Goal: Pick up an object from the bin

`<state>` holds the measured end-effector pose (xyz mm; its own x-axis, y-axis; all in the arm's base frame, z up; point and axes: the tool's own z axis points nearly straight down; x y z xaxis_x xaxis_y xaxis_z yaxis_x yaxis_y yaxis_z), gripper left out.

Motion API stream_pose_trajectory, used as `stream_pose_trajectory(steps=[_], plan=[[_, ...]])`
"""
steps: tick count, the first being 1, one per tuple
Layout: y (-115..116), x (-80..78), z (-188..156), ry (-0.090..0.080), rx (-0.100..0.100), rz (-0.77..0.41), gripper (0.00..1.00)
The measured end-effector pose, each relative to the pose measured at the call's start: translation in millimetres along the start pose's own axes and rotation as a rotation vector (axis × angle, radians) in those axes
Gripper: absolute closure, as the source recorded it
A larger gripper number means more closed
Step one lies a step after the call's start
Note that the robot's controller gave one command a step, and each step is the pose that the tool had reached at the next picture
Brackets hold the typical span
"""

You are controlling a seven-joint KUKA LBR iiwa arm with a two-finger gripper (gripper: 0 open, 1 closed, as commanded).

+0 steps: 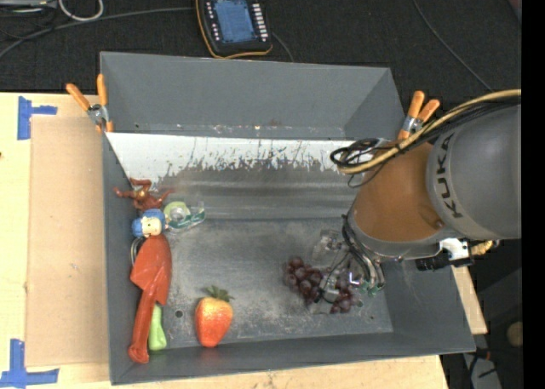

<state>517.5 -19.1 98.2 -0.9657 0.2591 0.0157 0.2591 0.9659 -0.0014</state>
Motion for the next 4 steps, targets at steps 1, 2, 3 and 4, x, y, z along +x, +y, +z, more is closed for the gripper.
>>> stream_pose_trajectory(steps=[1,2,3,4], plan=[[-1,-2.8,29,-0.023,-0.004,-0.095,0.0],[-9,-10.7,29,-0.01,-0.002,-0.066,1.0],[-9,-10.5,29,-0.009,-0.002,-0.066,1.0],[-9,-9.4,18,-0.006,-0.002,-0.067,1.0]])
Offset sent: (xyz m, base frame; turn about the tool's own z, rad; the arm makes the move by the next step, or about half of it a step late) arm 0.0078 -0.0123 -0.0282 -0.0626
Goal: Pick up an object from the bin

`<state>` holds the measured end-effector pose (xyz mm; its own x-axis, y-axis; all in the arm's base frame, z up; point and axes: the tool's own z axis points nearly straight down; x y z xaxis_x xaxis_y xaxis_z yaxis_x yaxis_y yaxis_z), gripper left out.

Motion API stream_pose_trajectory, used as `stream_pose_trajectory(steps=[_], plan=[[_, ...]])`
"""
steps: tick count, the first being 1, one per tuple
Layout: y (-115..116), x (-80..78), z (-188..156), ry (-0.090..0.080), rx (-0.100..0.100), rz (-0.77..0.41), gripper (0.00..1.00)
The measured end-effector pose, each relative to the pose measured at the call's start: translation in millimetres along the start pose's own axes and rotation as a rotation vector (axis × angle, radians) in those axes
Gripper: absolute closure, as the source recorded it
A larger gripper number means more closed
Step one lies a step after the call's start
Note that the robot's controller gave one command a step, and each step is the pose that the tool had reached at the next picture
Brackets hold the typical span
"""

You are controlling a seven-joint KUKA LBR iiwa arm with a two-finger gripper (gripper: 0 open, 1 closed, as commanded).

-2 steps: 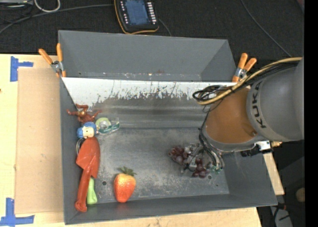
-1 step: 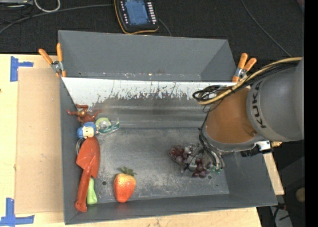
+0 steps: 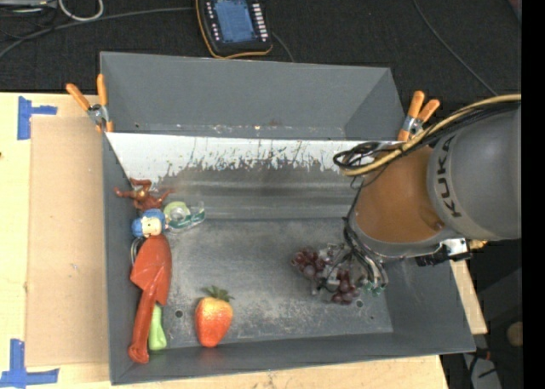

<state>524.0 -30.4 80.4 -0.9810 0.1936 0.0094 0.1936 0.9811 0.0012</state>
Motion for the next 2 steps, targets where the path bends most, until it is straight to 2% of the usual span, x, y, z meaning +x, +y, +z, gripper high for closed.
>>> stream_pose_trajectory(steps=[1,2], plan=[[0,1.7,-21,0.006,0.001,-0.001,1.0],[0,0.6,-49,0.002,0.0,-0.001,1.0]])
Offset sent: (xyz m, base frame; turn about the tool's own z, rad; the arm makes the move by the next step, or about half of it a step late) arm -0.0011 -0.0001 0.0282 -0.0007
